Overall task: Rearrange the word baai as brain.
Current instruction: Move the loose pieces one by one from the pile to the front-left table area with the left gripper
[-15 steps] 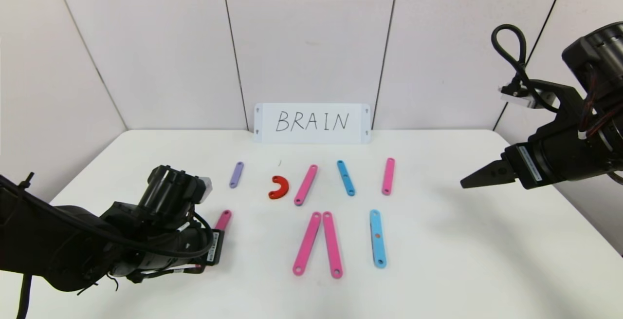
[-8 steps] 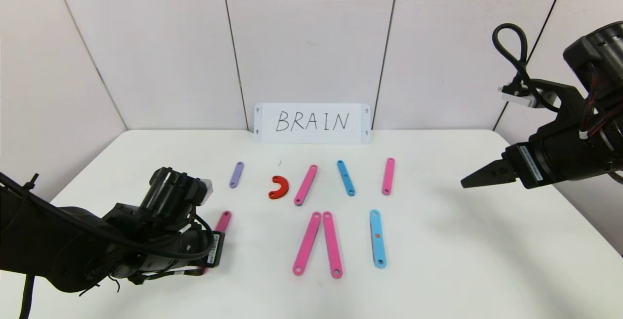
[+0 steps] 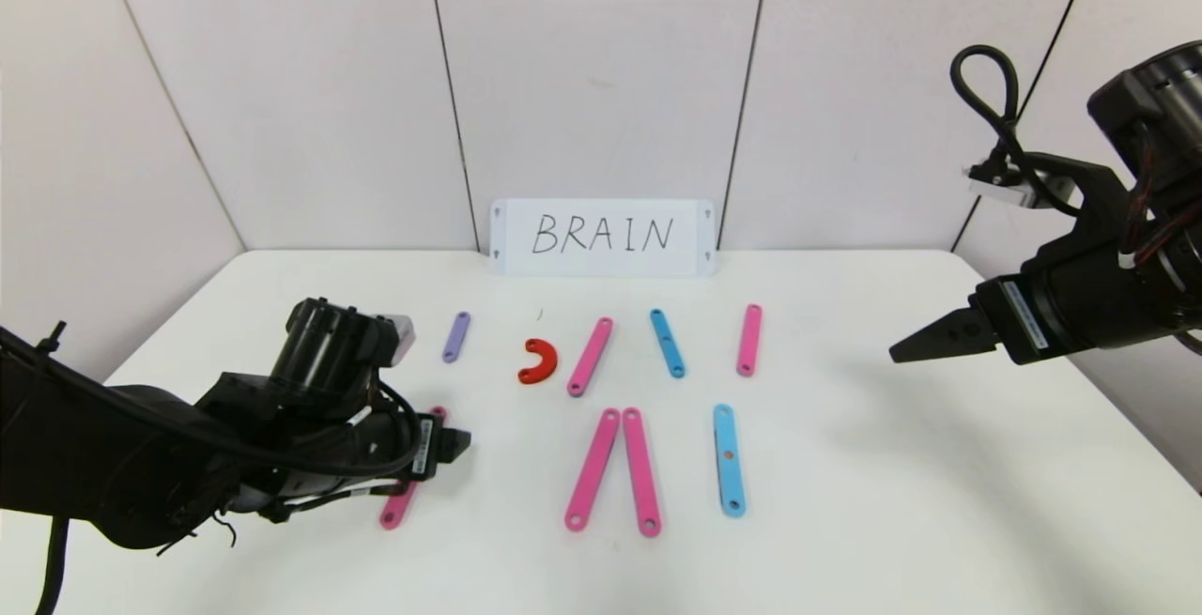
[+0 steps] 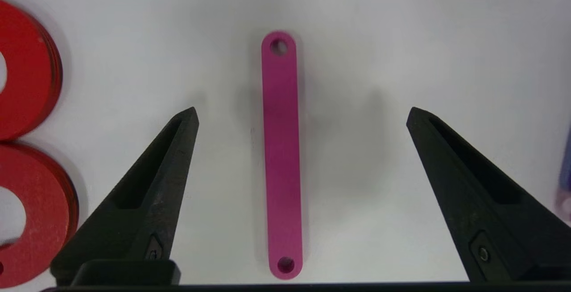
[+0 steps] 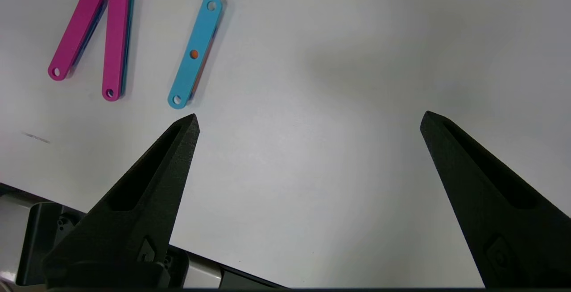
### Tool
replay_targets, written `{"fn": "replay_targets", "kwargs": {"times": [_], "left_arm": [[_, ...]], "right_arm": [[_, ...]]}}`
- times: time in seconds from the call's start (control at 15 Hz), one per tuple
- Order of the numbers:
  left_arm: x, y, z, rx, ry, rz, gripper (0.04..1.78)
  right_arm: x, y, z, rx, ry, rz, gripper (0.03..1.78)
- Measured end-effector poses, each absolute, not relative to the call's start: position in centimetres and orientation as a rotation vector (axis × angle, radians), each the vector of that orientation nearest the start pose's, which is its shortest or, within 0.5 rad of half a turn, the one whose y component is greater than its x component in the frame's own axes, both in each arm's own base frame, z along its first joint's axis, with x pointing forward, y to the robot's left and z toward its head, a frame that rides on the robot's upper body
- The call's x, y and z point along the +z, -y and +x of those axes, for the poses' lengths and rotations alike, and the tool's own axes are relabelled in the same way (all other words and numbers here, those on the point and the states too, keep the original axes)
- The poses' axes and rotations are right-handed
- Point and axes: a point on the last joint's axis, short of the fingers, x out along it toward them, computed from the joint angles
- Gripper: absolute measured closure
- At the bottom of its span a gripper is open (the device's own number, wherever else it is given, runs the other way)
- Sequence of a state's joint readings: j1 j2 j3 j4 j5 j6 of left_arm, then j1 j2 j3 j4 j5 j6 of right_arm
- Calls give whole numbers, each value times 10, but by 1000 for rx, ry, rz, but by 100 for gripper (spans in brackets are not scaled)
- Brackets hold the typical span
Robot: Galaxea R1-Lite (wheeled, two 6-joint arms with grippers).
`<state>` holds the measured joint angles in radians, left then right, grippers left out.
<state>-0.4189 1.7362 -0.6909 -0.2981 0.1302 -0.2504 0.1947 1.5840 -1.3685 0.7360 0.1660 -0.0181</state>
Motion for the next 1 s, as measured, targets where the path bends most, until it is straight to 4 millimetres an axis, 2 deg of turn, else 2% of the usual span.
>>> {"fn": "replay_targets", "kwargs": {"times": [0.13, 0.4, 0.53, 0.67, 1.0], "left_arm": [[128, 115, 264, -195, -689, -49, 9], [150, 132, 284, -237, -598, -63, 9], [155, 146, 297, -264, -571, -59, 9], [153, 161, 312, -288, -558, -53, 9], [124, 183, 340, -302, -594, -17, 9]], "right_arm": [[253, -52, 244, 340, -951, -30, 7], [254, -51, 245, 337, -950, -28, 7], [255, -49, 245, 330, -945, -24, 7], [255, -48, 246, 325, -939, -22, 7], [254, -47, 249, 321, -933, -20, 7]]}}
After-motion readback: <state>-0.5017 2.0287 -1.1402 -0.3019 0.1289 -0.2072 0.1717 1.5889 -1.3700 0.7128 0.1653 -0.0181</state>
